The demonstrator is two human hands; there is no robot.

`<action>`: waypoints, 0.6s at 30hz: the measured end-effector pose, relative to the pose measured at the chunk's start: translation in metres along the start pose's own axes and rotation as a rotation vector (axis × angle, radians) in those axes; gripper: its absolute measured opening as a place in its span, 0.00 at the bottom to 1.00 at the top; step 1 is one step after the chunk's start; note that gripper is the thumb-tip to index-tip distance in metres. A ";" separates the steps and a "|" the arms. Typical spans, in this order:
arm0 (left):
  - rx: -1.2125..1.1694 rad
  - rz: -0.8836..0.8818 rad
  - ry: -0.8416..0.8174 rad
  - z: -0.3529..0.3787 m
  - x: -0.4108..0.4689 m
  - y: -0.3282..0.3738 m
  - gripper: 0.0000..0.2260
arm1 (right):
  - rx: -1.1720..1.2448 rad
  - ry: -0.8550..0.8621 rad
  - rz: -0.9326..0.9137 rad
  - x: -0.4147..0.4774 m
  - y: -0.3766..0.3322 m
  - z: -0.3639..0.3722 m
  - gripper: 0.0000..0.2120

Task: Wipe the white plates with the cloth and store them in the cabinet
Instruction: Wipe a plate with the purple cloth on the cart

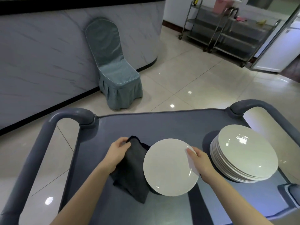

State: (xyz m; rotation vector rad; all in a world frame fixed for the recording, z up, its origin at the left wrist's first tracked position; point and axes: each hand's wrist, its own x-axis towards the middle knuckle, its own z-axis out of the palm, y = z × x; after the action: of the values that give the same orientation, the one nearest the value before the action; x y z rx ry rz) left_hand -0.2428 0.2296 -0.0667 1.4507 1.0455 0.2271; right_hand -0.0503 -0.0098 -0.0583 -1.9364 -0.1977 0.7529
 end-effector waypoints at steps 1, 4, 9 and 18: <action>-0.050 0.010 0.018 -0.002 -0.005 0.011 0.05 | 0.006 0.003 0.010 0.001 -0.001 0.001 0.09; -0.200 0.078 -0.010 0.007 -0.029 0.046 0.07 | 0.022 -0.002 0.011 0.002 -0.007 0.006 0.10; -0.092 0.309 -0.230 0.057 -0.076 0.074 0.11 | 0.085 0.063 -0.045 -0.001 -0.021 0.018 0.10; 0.980 0.855 -0.081 0.104 -0.060 0.030 0.15 | 0.272 0.113 -0.034 0.004 -0.039 -0.004 0.10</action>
State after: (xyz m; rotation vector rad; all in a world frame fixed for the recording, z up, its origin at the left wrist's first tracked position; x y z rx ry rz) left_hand -0.1913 0.1207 -0.0356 2.7344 0.3727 0.2661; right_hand -0.0383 0.0076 -0.0257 -1.7060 -0.0553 0.6119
